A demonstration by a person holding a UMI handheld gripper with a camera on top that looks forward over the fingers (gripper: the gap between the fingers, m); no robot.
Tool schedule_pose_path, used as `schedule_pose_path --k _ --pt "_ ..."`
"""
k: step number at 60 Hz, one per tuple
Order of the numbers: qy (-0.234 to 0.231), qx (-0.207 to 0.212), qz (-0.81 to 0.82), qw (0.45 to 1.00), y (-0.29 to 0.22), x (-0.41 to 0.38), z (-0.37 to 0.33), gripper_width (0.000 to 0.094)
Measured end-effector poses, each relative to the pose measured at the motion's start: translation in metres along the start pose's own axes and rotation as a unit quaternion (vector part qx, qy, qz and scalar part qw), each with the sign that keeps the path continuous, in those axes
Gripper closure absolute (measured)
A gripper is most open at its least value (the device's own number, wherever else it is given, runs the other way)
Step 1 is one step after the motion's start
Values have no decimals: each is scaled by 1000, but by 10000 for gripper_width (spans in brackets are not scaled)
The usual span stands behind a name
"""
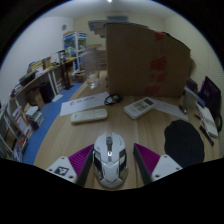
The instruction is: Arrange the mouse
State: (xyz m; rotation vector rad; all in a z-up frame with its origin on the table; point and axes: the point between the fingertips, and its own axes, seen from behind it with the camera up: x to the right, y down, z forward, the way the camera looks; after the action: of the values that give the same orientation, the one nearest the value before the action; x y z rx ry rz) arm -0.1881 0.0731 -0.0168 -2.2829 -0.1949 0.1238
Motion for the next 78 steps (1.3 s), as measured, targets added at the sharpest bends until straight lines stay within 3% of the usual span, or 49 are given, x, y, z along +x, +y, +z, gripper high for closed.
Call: schedule_pose_path --k 3,10,20,28,36,43,49,55,62,69,70,75,76,77,78 --pt "21 -2 15 1000 0 3 1 373" --pt "60 -16 44 997 5 5 -2 447" --pt "63 -52 61 995 0 0 -14 534" --pt "36 34 47 998 -80 -8 -73 534" --pt "62 142 36 987 -182 54 -149 536" --pt "101 178 39 978 -209 150 -167 536" --pt "104 138 51 984 -182 219 -124 537" --pt "75 43 79 993 -94 240 -57 538" --pt "65 -9 71 995 -32 255 -23 535" --pt "59 -43 79 994 8 252 -13 517" --pt "60 -28 74 995 3 253 -13 518" --pt "66 -33 58 996 6 252 -13 445" --pt "66 -31 58 996 4 252 -13 365" --pt "66 -32 59 996 4 252 -13 407" --pt "65 -34 59 996 4 252 -12 391"
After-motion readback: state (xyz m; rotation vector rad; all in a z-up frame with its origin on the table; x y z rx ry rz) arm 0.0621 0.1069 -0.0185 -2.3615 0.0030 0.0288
